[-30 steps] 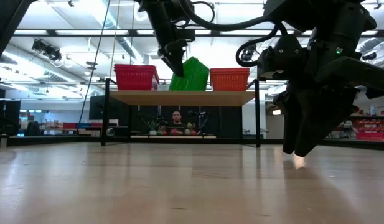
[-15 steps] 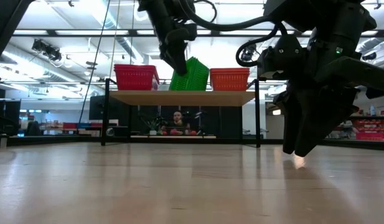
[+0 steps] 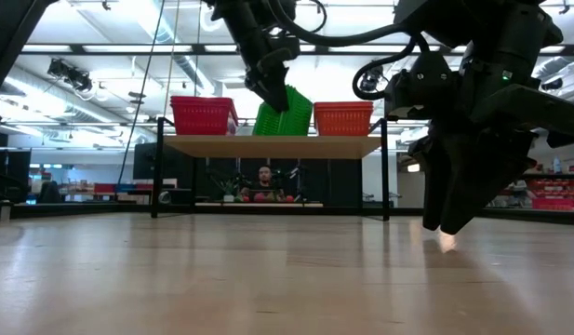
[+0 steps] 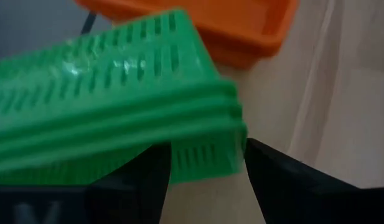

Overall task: Stack baskets on shelf by color
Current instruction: Adjust the stacked green baskets on the shelf

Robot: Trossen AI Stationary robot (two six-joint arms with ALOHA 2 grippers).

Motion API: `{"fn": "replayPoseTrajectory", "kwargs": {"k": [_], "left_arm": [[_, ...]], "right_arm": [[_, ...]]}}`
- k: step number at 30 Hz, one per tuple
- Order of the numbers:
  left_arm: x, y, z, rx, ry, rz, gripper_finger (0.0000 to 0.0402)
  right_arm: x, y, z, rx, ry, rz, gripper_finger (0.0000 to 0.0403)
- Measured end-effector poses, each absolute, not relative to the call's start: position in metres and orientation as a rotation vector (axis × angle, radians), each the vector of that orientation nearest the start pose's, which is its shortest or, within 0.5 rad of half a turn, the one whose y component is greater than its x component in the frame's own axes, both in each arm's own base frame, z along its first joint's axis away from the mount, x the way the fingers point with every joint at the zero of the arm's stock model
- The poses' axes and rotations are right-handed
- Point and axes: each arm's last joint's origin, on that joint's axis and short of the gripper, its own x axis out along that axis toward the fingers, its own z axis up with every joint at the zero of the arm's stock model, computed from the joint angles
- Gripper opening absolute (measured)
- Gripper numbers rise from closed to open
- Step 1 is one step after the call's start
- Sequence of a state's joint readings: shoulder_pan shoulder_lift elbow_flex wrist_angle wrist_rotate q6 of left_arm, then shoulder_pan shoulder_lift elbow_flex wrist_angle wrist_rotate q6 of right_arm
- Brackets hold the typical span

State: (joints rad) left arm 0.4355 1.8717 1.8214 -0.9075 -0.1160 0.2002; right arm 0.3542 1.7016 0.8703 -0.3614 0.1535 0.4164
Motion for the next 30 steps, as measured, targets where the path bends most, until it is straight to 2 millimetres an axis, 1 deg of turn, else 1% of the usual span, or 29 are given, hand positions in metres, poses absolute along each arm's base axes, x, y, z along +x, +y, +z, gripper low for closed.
{"fn": "replayPoseTrajectory", "kwargs": {"k": [5, 14, 18, 21, 23, 26, 30], "left_arm": [[0.369, 0.174, 0.329, 0.034, 0.92, 0.4, 0.0204], [0.37, 0.174, 0.33, 0.031, 0.902, 0.403, 0.0199], [0.374, 0.176, 0.328, 0.039, 0.883, 0.404, 0.0186], [0.378, 0.178, 0.323, 0.044, 0.88, 0.403, 0.0165], [0.379, 0.179, 0.317, 0.048, 0.916, 0.392, 0.0145], [0.38, 0.18, 0.311, 0.045, 0.951, 0.388, 0.0104], [0.377, 0.18, 0.31, 0.039, 0.974, 0.392, 0.0041]], "right_arm": [[0.282, 0.1, 0.135, 0.068, 1.163, -0.066, 0.0191], [0.282, 0.1, 0.135, 0.068, 1.163, -0.066, 0.0191], [0.282, 0.1, 0.135, 0.068, 1.163, -0.066, 0.0191], [0.282, 0.1, 0.135, 0.068, 1.163, -0.066, 0.0191], [0.282, 0.1, 0.135, 0.067, 1.164, -0.066, 0.0191], [0.281, 0.099, 0.134, 0.065, 1.17, -0.068, 0.0191], [0.281, 0.099, 0.134, 0.064, 1.172, -0.069, 0.0191]]}}
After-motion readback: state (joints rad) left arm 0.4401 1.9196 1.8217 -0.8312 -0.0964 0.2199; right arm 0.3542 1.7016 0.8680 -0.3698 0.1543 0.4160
